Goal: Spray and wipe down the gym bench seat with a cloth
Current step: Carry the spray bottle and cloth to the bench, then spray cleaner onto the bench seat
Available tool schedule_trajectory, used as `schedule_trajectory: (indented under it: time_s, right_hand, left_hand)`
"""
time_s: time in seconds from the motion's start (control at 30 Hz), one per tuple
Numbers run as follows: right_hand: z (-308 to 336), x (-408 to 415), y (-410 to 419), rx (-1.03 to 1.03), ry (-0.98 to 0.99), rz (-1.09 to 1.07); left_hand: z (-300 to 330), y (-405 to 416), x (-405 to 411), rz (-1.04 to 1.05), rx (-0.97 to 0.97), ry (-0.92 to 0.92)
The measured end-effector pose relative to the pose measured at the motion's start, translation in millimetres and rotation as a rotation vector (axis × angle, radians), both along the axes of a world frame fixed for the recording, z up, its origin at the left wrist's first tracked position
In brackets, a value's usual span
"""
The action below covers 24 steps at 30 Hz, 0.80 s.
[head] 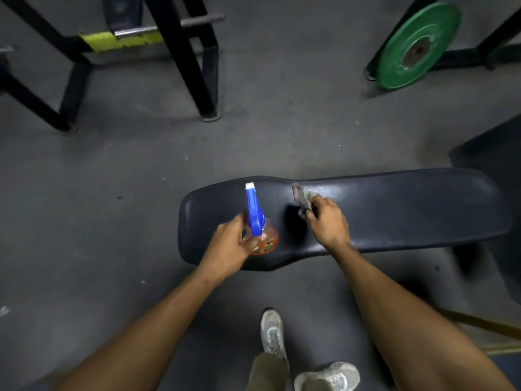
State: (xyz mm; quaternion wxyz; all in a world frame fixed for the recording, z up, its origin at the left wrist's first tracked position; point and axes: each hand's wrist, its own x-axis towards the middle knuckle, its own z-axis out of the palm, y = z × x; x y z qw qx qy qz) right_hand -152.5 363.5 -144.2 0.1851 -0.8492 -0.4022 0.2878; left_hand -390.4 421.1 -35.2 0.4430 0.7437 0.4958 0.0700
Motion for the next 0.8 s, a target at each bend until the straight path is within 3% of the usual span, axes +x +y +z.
schedule_trajectory:
  time_s: [0.27,0.4,0.63,0.8]
  right_hand:
    - [-73,-34,7,-0.269,0.086,0.232]
    - [-67,-30,-5,-0.249,0.111,0.245]
    - [8,-3,-49,-0.007,0.231,0.028]
    - [74,3,-102,0.322,0.637,-0.216]
  left_hand:
    - [-29,22,-14,0.016,0.031,-0.029]
    - [-27,22,-10,-0.010,0.017,-0.027]
    - [-4,-7,21,-0.025,-0.014,-0.059]
    - [15,-46,62,-0.049,-0.072,-0.105]
